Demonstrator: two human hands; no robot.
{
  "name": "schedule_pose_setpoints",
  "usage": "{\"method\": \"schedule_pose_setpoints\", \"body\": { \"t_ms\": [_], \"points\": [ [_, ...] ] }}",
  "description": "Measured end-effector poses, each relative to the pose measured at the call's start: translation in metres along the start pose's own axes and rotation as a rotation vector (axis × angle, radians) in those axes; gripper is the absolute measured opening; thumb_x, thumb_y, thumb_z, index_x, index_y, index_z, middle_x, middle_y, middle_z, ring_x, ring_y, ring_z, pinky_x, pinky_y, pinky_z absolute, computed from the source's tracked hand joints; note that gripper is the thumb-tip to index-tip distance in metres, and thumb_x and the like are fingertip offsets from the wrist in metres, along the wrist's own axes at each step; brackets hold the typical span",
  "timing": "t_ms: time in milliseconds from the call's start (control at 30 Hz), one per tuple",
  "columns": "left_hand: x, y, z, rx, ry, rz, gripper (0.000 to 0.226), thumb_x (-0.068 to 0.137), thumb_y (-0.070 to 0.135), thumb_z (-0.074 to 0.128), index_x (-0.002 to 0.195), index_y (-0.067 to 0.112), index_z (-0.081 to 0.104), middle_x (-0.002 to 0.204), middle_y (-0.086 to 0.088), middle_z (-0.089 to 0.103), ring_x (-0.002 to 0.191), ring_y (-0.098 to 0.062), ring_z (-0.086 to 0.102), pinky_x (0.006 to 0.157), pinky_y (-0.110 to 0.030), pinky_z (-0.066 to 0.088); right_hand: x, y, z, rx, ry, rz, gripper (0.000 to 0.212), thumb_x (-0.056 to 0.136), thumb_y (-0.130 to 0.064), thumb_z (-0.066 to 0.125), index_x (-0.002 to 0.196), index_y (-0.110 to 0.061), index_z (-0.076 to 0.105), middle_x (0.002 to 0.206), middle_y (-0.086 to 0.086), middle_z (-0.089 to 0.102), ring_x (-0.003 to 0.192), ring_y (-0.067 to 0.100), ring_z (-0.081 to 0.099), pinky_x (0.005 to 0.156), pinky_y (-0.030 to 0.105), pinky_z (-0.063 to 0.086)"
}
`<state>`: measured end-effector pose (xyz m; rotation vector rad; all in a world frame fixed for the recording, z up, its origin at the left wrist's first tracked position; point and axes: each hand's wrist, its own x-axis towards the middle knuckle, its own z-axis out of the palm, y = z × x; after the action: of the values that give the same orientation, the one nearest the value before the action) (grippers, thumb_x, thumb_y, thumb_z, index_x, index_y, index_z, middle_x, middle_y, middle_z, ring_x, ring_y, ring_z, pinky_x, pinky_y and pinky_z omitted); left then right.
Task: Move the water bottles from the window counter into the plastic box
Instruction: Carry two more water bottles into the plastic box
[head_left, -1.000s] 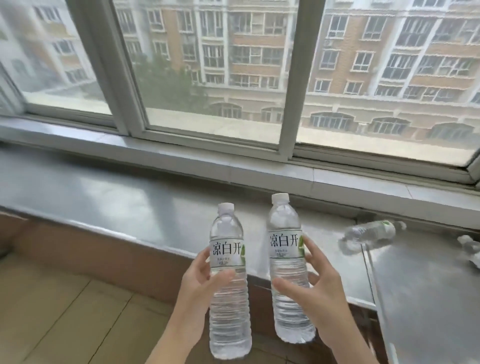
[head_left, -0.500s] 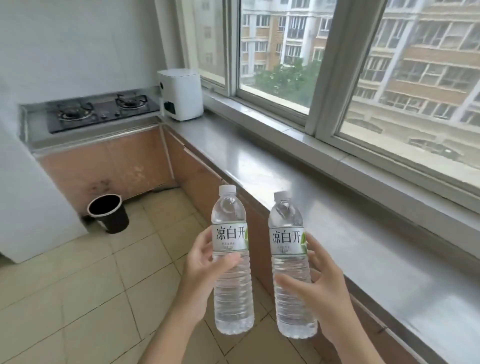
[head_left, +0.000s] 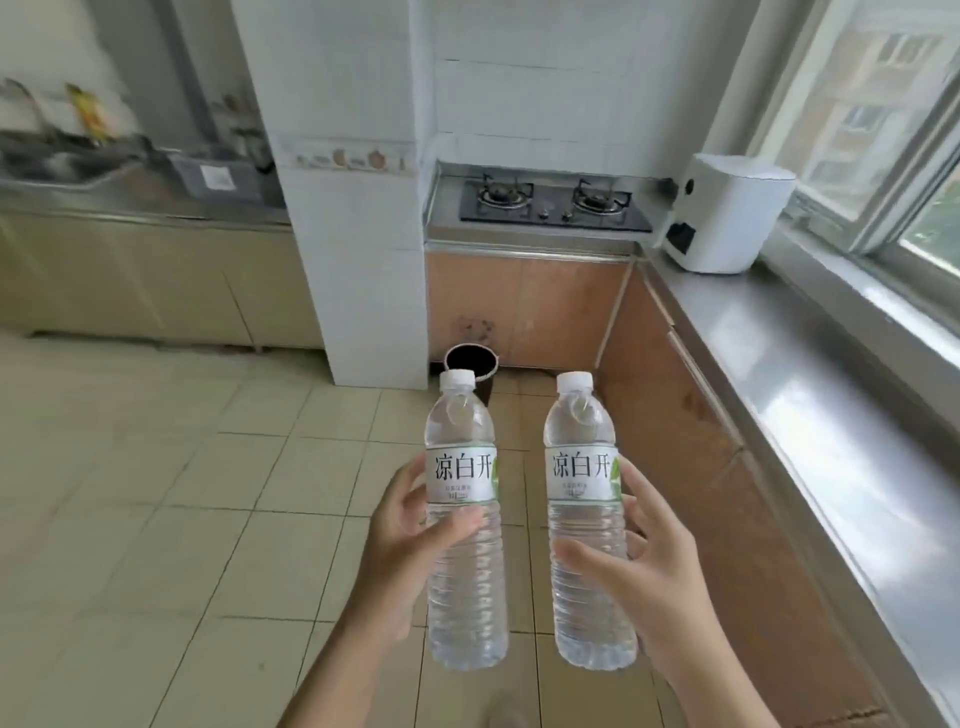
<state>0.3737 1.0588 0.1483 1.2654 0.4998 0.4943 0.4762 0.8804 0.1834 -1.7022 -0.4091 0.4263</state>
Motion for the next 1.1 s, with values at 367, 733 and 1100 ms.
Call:
{"method": "schedule_pose_setpoints", "body": {
  "t_ms": [367, 733, 1100],
  "points": [
    [0.111, 0.02, -0.075, -0.031, 0.381, 0.072, 0.068, 0.051, 0.029, 0.081, 0.117, 0.031, 0.061, 0.105, -0.006, 0.074, 0.095, -0.024, 0.071, 0.07, -0.028, 0.056, 0.174, -0.015, 0.107, 0.015, -0.398, -0.071, 0.084, 0.063, 0.005, 0.083, 0.126, -0.041, 0.052, 0.097, -0.008, 0.071, 0.082, 0.013, 0.072, 0.066, 0.024, 0.057],
    [0.217, 0.049, -0.146, -0.057, 0.603, 0.104, 0.073, 0.05, 0.03, 0.08, 0.119, 0.031, 0.059, 0.107, -0.004, 0.073, 0.1, -0.023, 0.07, 0.077, -0.032, 0.053, 0.31, -0.037, 0.22, 0.019, -0.609, -0.024, 0.086, 0.062, 0.005, 0.083, 0.124, -0.044, 0.051, 0.099, -0.006, 0.071, 0.083, 0.016, 0.072, 0.076, 0.041, 0.057],
    [0.327, 0.081, -0.294, -0.073, 0.709, 0.088, 0.079, 0.046, 0.032, 0.08, 0.121, 0.027, 0.058, 0.104, -0.001, 0.075, 0.096, -0.02, 0.071, 0.073, -0.031, 0.051, 0.406, -0.058, 0.39, 0.033, -0.644, -0.032, 0.085, 0.062, 0.002, 0.084, 0.115, -0.053, 0.048, 0.094, -0.024, 0.067, 0.081, 0.006, 0.071, 0.065, 0.026, 0.055]
  ]
}}
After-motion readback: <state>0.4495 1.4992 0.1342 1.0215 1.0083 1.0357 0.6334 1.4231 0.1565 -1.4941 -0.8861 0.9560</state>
